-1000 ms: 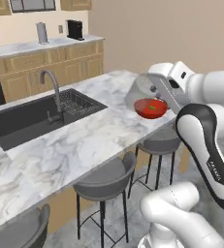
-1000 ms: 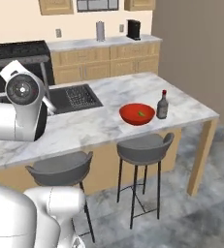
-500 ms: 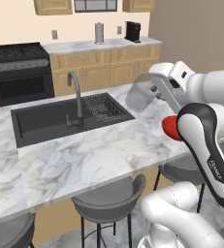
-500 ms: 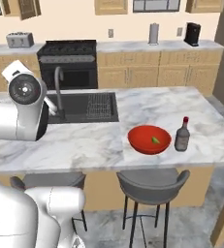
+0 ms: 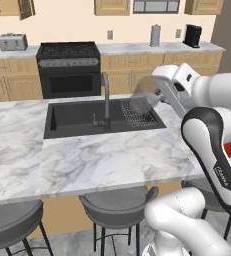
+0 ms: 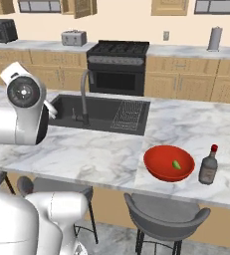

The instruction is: There is a bowl on the dining counter. Grab a lemon wedge from the fridge and place it in the bowl. Then get the liquor bottle and glass cup from the cabinet and place them next to the bowl.

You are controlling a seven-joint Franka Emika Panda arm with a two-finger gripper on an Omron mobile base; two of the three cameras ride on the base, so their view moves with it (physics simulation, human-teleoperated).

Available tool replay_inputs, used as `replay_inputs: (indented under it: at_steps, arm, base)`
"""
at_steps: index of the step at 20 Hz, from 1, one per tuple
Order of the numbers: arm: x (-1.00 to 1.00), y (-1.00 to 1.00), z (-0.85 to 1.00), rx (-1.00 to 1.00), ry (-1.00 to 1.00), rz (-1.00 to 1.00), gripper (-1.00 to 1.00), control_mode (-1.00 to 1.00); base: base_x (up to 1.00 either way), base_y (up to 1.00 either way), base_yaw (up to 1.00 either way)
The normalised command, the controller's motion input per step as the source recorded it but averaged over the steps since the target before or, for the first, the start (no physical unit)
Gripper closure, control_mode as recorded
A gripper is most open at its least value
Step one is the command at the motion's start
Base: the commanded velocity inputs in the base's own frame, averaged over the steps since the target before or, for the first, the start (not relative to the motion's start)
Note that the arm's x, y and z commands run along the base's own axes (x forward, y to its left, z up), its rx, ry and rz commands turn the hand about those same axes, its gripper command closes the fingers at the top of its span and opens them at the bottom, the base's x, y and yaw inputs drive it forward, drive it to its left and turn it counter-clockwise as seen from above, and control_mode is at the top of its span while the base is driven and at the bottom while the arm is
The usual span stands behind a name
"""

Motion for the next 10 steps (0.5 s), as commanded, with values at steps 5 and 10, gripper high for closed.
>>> replay_inputs:
  at_steps: [5,10]
  arm:
    - [0.39,-0.58,-0.02,0.03,0.16,0.04,1.0,-1.0]
    - [0.01,-0.44,-0.28,0.0,0.29,-0.04,1.0,-1.0]
  base:
    - [0.0,0.0,0.0]
    - [0.0,0.0,0.0]
